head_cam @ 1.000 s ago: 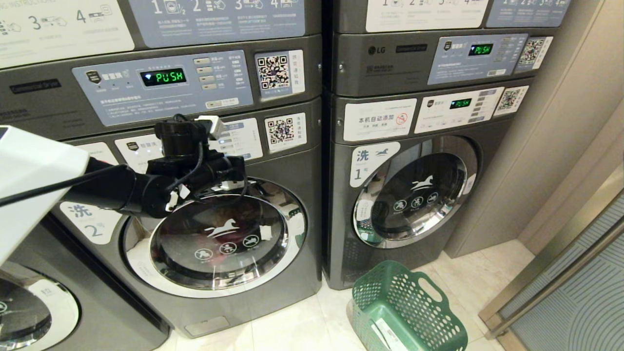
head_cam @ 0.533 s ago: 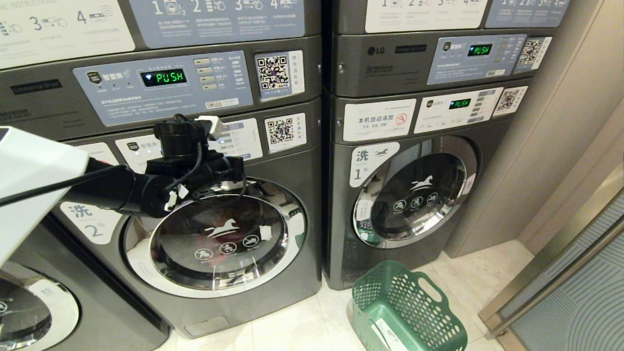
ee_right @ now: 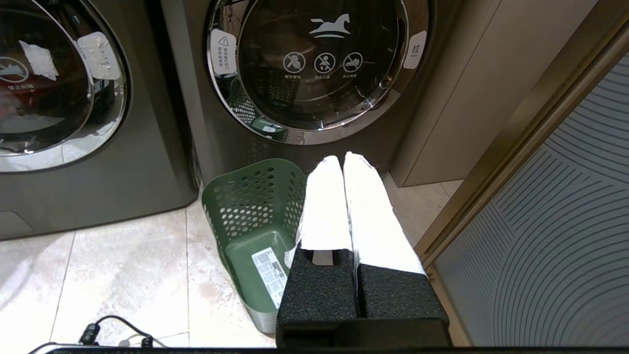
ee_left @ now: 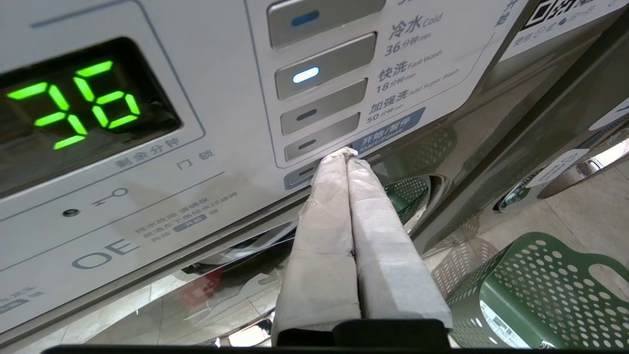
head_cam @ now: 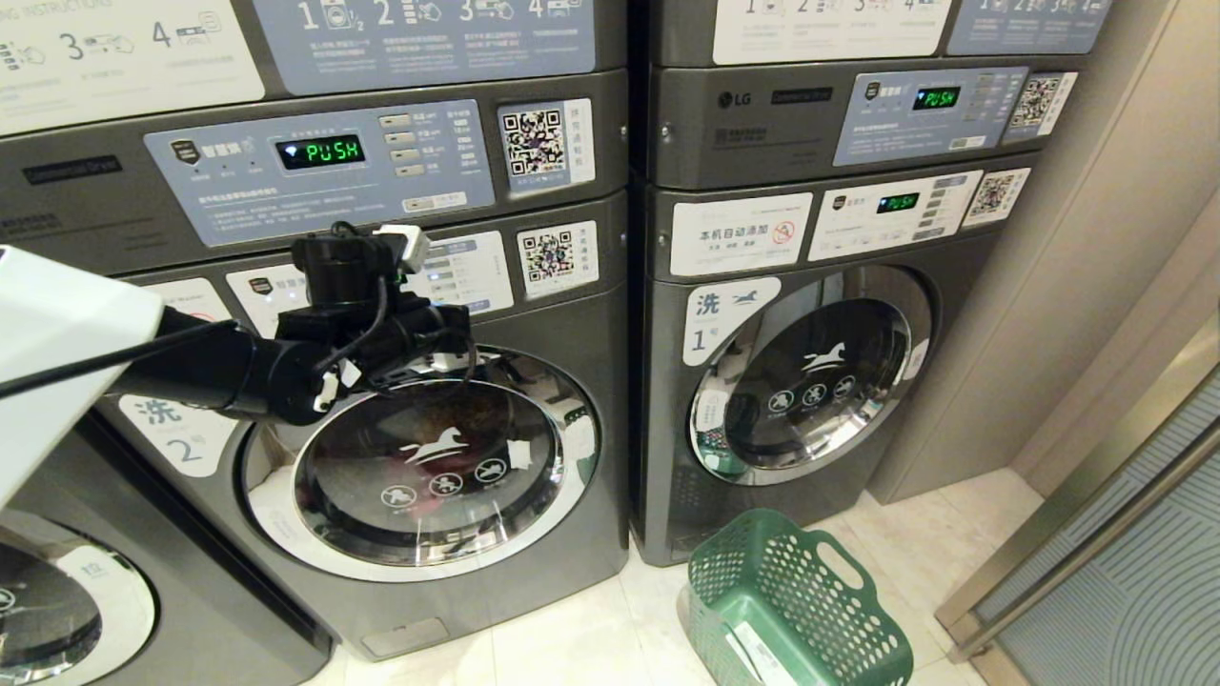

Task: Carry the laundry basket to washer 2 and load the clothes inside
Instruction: Press the washing machine switch

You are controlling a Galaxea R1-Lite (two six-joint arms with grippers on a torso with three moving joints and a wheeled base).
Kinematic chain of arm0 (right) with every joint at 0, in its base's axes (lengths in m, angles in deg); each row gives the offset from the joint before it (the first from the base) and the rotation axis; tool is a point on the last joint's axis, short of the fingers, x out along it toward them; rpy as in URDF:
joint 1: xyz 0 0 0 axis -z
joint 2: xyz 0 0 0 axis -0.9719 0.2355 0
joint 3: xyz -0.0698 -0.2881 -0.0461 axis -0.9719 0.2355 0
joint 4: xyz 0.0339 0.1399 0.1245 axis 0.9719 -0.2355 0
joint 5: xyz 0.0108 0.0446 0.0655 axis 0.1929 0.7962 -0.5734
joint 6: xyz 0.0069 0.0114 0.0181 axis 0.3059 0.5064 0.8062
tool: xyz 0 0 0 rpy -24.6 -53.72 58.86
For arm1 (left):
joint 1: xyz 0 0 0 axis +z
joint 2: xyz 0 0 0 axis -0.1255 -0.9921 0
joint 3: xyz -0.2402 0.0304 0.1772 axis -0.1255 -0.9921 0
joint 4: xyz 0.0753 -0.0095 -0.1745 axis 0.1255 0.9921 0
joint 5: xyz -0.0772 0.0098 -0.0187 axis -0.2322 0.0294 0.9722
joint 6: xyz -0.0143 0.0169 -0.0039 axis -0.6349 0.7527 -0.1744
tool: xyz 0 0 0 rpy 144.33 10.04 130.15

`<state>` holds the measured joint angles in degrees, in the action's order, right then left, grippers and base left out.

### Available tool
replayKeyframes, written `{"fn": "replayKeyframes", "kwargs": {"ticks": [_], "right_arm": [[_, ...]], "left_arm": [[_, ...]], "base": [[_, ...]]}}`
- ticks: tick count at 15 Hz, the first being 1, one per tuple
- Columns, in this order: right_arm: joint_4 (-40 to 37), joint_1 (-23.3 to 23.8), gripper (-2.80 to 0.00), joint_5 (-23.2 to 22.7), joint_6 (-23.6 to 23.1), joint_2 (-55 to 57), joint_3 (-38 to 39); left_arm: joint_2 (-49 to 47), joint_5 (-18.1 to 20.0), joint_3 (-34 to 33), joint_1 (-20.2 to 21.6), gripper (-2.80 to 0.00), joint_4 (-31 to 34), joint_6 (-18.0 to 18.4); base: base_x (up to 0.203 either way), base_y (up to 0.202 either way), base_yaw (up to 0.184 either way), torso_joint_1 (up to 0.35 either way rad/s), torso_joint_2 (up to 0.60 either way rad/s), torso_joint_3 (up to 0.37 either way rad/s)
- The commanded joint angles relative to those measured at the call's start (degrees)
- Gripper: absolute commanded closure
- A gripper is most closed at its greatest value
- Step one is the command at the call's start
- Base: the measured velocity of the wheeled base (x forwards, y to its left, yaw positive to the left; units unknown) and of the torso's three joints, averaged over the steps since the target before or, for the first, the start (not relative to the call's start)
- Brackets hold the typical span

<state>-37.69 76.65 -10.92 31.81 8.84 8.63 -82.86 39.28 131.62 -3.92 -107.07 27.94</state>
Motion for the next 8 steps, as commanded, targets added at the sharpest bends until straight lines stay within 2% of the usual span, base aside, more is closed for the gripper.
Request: {"fn": "replayKeyframes", "kwargs": {"ticks": [1, 8], "right_arm": [[0.0, 0.0, 0.00, 0.0, 0.0, 0.1, 0.0], [0.0, 0.0, 0.00, 0.0, 0.0, 0.1, 0.0]], "left_arm": [[0.3, -0.2, -0.3, 0.2, 0.00, -0.3, 0.0], [0.0, -0.2, -0.9, 0.1, 0.00, -0.3, 0.1]], "base": [[0.000, 0.000, 0.000, 0.000, 0.00, 0.000], [0.000, 0.000, 0.000, 0.000, 0.00, 0.000]]}}
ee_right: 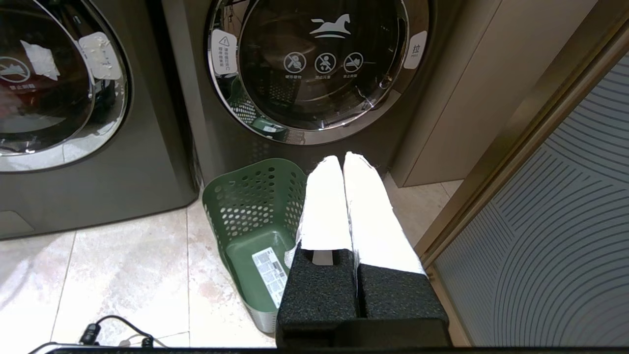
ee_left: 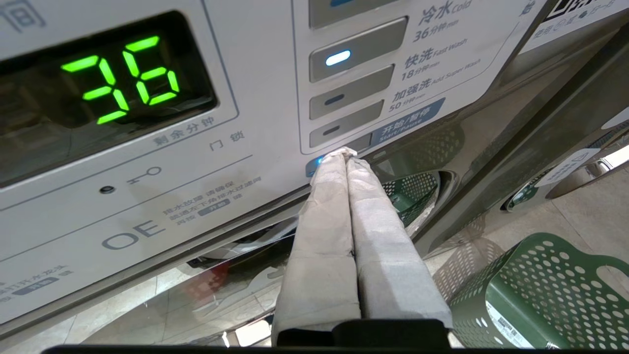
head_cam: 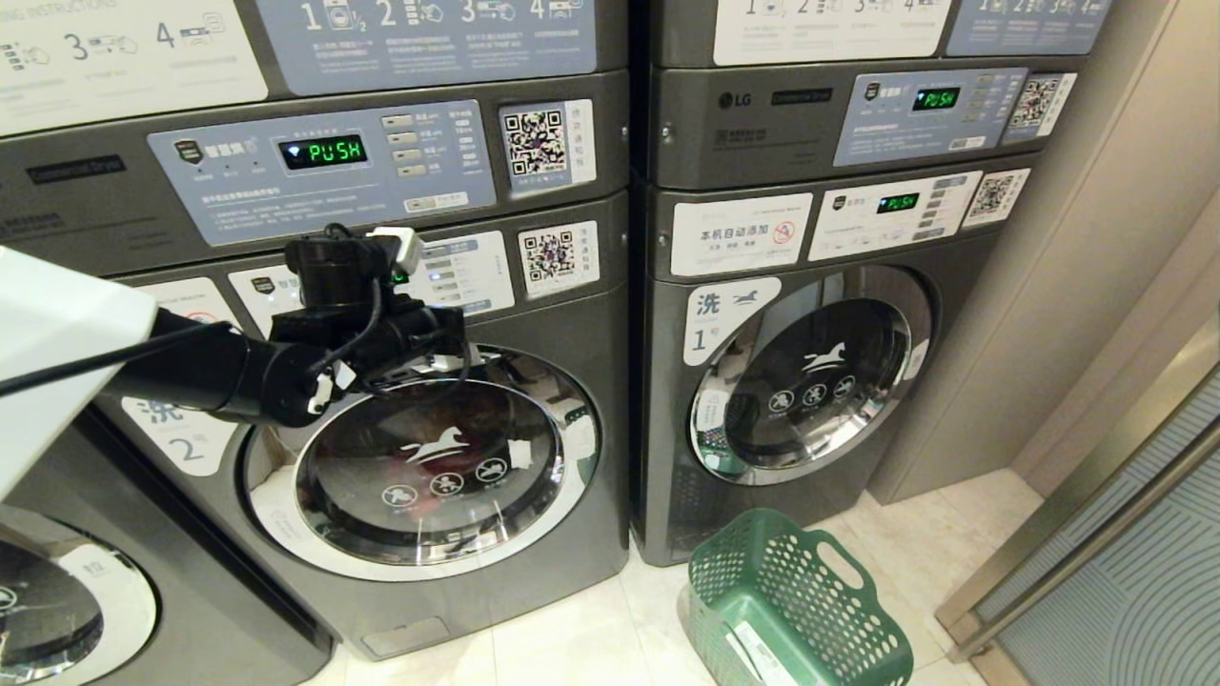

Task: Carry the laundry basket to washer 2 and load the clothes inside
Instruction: Press the washing machine switch

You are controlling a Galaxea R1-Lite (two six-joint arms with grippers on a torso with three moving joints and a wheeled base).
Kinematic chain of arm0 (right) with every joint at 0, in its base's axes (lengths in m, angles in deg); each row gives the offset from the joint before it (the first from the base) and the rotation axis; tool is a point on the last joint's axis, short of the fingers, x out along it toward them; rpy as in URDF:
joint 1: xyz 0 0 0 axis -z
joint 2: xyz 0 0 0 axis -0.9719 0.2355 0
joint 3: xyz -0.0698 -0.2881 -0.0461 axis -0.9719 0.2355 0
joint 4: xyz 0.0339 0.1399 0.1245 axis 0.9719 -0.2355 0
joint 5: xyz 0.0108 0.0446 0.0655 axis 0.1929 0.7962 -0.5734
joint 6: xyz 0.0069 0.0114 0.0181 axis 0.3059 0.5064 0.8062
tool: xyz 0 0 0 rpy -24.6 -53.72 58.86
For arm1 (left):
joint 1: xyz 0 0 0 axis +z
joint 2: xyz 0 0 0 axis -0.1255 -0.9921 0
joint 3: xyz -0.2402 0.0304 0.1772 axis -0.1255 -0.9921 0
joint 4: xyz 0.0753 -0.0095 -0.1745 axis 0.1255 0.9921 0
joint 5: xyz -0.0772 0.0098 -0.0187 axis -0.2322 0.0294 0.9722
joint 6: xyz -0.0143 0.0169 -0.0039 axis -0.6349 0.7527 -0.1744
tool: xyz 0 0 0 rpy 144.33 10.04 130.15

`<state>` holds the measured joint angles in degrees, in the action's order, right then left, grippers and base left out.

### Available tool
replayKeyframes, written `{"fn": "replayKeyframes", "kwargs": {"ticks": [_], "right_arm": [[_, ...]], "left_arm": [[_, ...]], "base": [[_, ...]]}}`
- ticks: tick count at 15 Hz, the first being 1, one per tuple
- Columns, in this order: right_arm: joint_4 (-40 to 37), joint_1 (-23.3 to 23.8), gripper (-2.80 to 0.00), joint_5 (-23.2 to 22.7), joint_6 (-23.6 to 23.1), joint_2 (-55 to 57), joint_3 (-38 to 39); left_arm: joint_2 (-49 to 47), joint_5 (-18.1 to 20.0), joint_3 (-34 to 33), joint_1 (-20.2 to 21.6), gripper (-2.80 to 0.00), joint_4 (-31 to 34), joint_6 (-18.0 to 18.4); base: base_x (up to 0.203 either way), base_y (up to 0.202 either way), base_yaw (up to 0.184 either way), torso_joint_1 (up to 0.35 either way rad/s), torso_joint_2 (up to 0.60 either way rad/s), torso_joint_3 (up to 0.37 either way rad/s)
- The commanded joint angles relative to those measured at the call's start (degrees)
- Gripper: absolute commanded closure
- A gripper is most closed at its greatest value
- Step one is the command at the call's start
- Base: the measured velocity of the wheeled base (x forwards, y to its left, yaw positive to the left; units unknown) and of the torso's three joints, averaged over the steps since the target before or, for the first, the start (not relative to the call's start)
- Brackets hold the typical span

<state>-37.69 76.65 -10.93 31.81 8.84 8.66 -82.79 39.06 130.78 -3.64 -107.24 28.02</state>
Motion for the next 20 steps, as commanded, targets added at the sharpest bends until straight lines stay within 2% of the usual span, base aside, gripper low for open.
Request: {"fn": "replayKeyframes", "kwargs": {"ticks": [1, 16, 20], "right_arm": [[0.0, 0.0, 0.00, 0.0, 0.0, 0.1, 0.0], [0.0, 0.0, 0.00, 0.1, 0.0, 0.1, 0.0], [0.0, 0.0, 0.00, 0.0, 0.0, 0.1, 0.0]], "left_arm": [[-0.2, 0.1, 0.0, -0.1, 0.00, -0.1, 0.0], [-1.2, -0.2, 3.0, -0.5, 0.00, 0.2, 0.5], [-0.4, -1.8, 2.2, -0.8, 0.00, 0.4, 0.5]], "base": [[0.000, 0.000, 0.000, 0.000, 0.00, 0.000], [0.000, 0.000, 0.000, 0.000, 0.00, 0.000], [0.000, 0.000, 0.000, 0.000, 0.00, 0.000]]}}
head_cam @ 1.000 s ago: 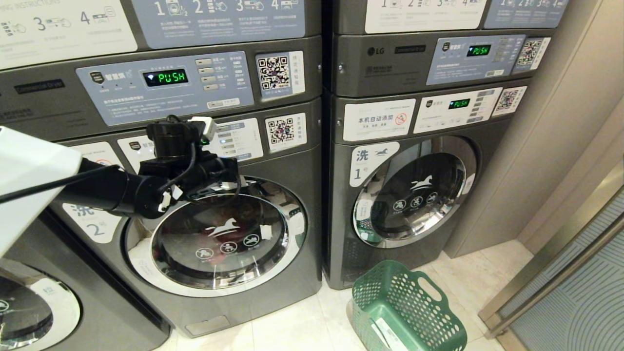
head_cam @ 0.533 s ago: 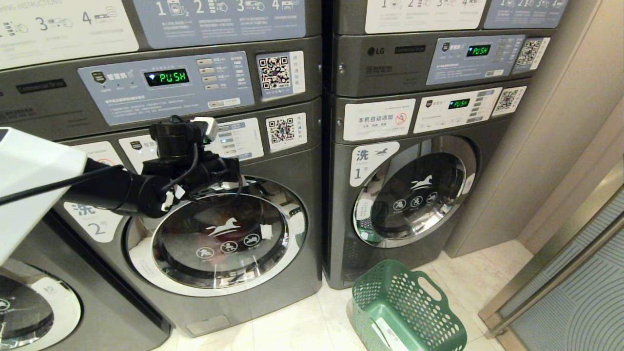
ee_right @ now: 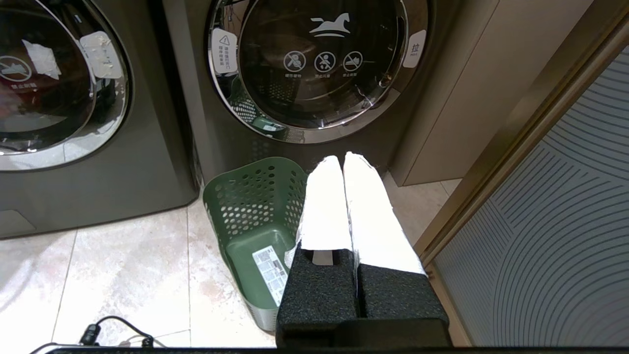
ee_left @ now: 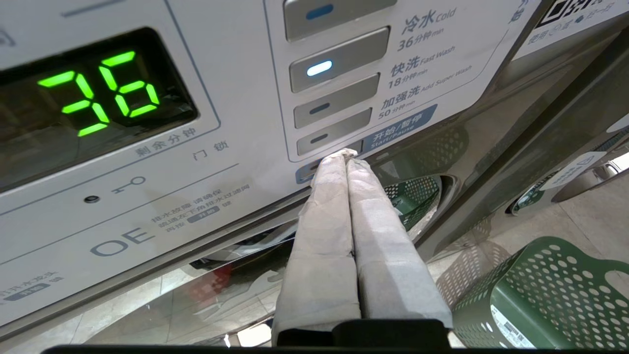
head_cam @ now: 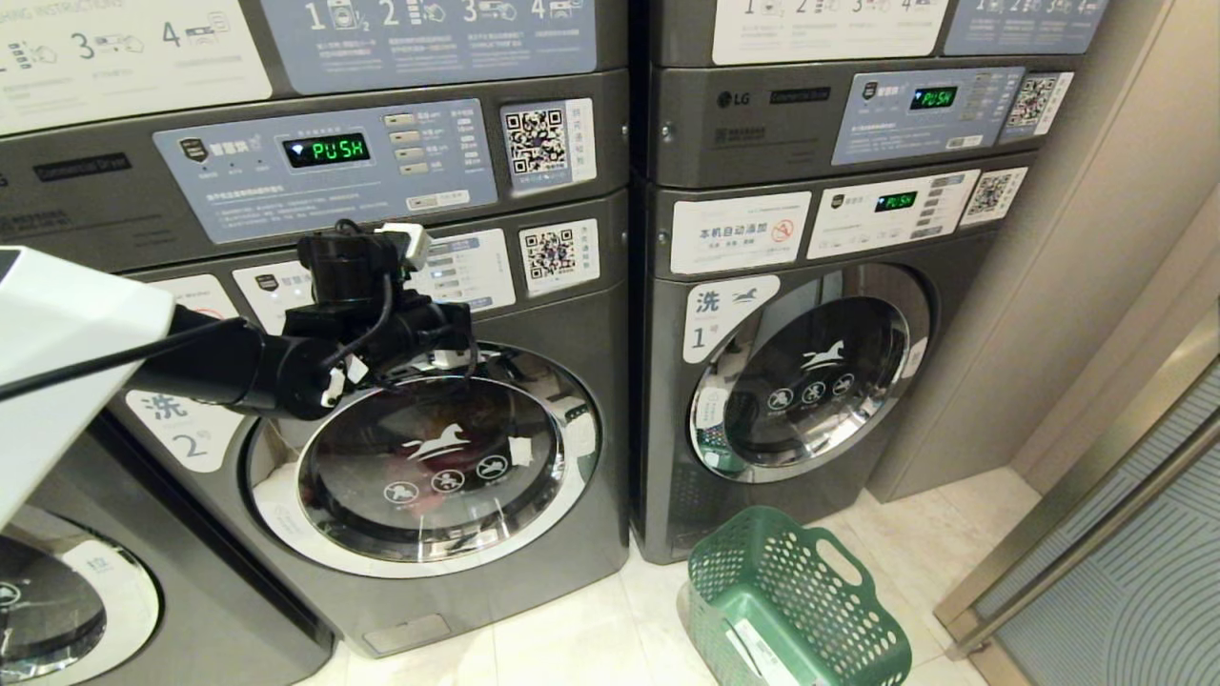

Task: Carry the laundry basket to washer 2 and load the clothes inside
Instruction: Press the washing machine switch

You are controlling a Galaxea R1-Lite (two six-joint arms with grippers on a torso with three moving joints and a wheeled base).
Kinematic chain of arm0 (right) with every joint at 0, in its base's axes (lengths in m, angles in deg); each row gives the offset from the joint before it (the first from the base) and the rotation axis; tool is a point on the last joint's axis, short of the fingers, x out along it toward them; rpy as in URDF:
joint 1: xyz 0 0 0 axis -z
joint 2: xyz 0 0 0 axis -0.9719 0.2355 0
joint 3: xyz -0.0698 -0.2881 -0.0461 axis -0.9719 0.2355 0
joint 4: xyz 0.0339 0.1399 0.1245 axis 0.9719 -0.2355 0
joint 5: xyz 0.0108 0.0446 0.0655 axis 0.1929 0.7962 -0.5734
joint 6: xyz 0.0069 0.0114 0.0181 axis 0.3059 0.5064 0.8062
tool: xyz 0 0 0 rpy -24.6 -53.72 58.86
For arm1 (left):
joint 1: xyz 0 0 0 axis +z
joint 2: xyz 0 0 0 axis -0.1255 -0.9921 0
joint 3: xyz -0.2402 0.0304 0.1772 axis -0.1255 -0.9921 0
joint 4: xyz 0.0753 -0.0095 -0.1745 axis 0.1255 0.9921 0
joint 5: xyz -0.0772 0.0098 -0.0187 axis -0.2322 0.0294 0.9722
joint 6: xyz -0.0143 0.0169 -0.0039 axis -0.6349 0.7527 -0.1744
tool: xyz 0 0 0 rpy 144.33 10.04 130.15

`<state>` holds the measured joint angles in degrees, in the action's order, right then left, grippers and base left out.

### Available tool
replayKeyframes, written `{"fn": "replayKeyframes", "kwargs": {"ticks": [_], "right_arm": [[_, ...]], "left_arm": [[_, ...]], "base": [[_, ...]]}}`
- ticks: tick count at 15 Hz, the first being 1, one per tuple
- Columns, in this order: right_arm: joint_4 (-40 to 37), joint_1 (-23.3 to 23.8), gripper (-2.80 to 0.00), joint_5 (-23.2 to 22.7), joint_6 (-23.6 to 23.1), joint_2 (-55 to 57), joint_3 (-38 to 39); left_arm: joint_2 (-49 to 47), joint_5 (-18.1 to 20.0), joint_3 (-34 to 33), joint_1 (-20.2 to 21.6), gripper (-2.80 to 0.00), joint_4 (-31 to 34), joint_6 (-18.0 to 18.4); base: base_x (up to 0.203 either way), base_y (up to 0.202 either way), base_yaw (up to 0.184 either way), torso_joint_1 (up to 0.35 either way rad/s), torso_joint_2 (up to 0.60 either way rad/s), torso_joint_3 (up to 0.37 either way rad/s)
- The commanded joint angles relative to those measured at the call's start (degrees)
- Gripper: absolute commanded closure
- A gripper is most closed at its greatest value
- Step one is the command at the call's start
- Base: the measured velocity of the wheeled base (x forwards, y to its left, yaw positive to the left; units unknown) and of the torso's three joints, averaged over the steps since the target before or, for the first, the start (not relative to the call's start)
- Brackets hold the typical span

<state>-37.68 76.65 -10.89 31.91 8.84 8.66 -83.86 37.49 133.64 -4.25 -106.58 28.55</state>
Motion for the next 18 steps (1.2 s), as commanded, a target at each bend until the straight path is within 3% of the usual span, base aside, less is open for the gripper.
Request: {"fn": "replayKeyframes", "kwargs": {"ticks": [1, 7, 18], "right_arm": [[0.0, 0.0, 0.00, -0.1, -0.1, 0.1, 0.0], [0.0, 0.0, 0.00, 0.0, -0.1, 0.1, 0.0], [-0.1, 0.0, 0.00, 0.0, 0.0, 0.1, 0.0]], "left_arm": [[0.7, -0.3, -1.1, -0.1, 0.00, -0.2, 0.0], [1.4, -2.9, -4.0, -0.1, 0.00, -0.8, 0.6], [3.5, -2.9, -4.2, -3.3, 0.00, -0.3, 0.4]], "base": [[0.000, 0.000, 0.000, 0.000, 0.00, 0.000], [0.000, 0.000, 0.000, 0.000, 0.00, 0.000], [0.000, 0.000, 0.000, 0.000, 0.00, 0.000]]}}
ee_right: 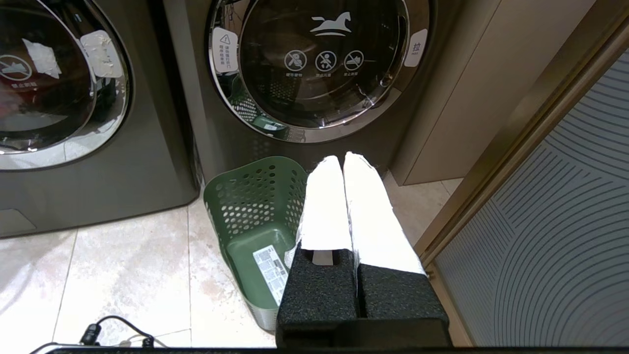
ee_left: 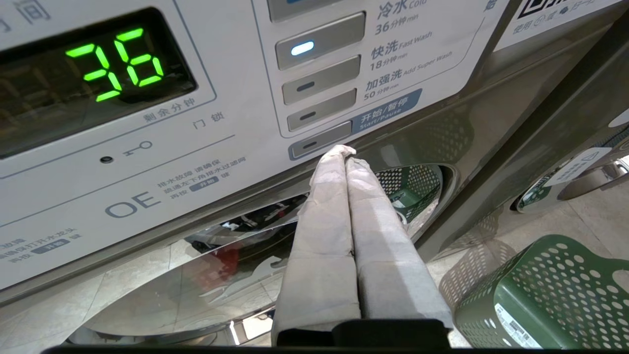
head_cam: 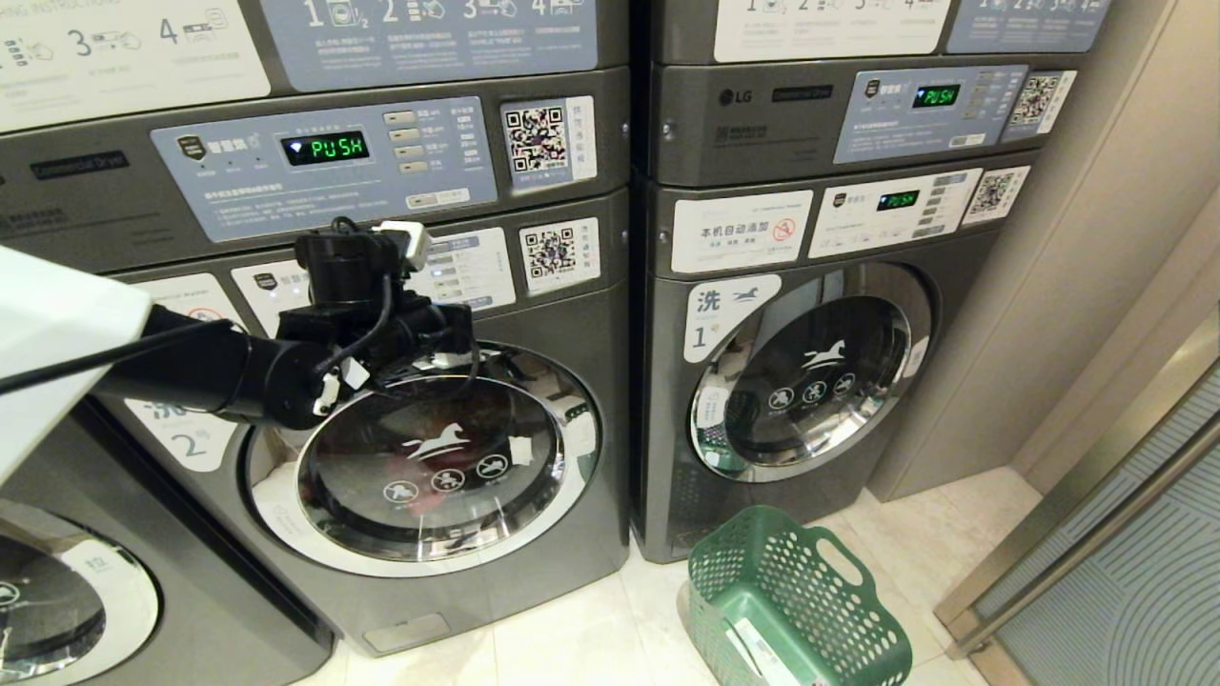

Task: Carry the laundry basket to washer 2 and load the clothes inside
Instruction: Press the washing machine switch

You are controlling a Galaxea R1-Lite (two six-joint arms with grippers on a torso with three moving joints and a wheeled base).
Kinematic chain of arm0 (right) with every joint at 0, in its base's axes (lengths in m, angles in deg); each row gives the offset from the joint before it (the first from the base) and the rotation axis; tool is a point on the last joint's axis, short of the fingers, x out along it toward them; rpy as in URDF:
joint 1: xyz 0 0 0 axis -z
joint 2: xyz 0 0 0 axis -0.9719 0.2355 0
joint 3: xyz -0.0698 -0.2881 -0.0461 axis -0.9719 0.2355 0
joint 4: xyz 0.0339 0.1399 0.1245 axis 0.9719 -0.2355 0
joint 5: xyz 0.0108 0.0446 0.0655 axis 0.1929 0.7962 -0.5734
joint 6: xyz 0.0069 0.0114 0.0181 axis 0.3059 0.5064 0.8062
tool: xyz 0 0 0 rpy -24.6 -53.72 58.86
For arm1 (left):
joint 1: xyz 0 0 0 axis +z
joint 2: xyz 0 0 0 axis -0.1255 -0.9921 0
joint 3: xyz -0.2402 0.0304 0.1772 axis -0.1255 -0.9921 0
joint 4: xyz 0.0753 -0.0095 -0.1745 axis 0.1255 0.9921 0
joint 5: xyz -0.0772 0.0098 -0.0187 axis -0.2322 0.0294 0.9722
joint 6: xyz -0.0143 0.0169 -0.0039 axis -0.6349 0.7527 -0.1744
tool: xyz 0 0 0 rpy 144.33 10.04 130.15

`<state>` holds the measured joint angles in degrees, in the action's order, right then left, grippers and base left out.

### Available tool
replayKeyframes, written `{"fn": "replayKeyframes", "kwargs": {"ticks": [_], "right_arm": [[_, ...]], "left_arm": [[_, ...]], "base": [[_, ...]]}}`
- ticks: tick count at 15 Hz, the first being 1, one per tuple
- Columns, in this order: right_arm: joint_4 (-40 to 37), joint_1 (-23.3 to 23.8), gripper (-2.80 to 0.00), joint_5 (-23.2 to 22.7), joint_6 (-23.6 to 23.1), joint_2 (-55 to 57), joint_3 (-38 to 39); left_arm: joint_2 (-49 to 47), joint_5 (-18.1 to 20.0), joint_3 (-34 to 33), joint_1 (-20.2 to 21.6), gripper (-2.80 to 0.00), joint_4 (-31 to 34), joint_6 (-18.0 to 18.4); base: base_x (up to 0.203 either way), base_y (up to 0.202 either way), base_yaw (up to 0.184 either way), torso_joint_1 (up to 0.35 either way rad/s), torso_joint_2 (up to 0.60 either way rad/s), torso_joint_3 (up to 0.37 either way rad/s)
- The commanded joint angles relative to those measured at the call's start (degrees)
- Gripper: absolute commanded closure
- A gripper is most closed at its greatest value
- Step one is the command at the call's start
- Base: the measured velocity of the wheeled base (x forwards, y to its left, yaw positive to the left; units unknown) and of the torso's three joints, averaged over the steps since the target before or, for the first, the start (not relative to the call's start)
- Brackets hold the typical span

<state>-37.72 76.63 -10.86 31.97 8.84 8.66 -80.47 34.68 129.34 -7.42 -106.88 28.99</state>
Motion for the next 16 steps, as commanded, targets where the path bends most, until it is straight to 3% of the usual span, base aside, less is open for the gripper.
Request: {"fn": "replayKeyframes", "kwargs": {"ticks": [1, 16], "right_arm": [[-0.1, 0.0, 0.00, 0.0, 0.0, 0.1, 0.0], [-0.1, 0.0, 0.00, 0.1, 0.0, 0.1, 0.0]], "left_arm": [[-0.1, -0.1, 0.1, -0.1, 0.00, -0.1, 0.0], [-3.8, -0.2, 4.4, 0.2, 0.00, 0.4, 0.3]], "base": [[0.000, 0.000, 0.000, 0.000, 0.00, 0.000], [0.000, 0.000, 0.000, 0.000, 0.00, 0.000]]}}
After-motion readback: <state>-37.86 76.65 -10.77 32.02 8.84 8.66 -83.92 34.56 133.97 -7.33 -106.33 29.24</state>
